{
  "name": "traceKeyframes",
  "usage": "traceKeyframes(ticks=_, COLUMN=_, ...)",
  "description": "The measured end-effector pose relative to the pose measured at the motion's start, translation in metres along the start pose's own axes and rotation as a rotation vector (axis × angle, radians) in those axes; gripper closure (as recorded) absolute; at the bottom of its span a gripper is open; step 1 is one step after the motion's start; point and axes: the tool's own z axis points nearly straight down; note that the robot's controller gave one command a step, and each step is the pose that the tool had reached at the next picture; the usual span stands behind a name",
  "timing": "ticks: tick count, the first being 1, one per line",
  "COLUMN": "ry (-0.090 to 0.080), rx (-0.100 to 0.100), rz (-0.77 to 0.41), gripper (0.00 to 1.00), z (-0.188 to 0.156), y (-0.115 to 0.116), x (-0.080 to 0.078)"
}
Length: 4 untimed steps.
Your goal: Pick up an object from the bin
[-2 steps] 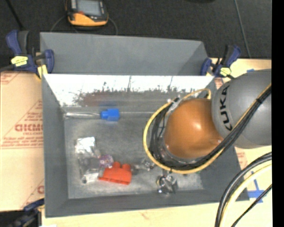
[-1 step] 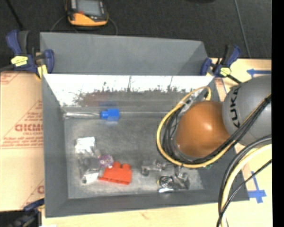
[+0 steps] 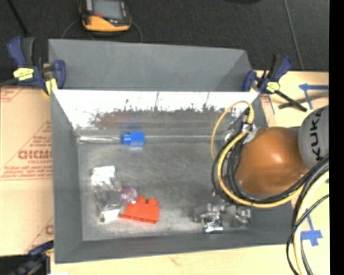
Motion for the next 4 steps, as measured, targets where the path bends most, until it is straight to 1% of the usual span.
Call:
traceKeyframes(ticks=1, ry=-0.002, rx=0.0, rz=0.001, gripper=1.0, z=0.0, y=0.0, x=-0.001)
traceKeyframes(ticks=2, ry=-0.001, rx=0.005, rz=0.0, gripper=1.0, z=-0.123, y=0.003, x=-0.007)
traceKeyframes(ticks=3, ry=-0.003, rx=-0.002, rz=-0.725, gripper=1.0, z=-0.158, y=-0.03, x=-0.023)
traceKeyframes(ticks=4, ry=-0.005, rx=-0.009, rz=-0.922, gripper=1.0, z=-0.059, y=-0.033, x=0.023)
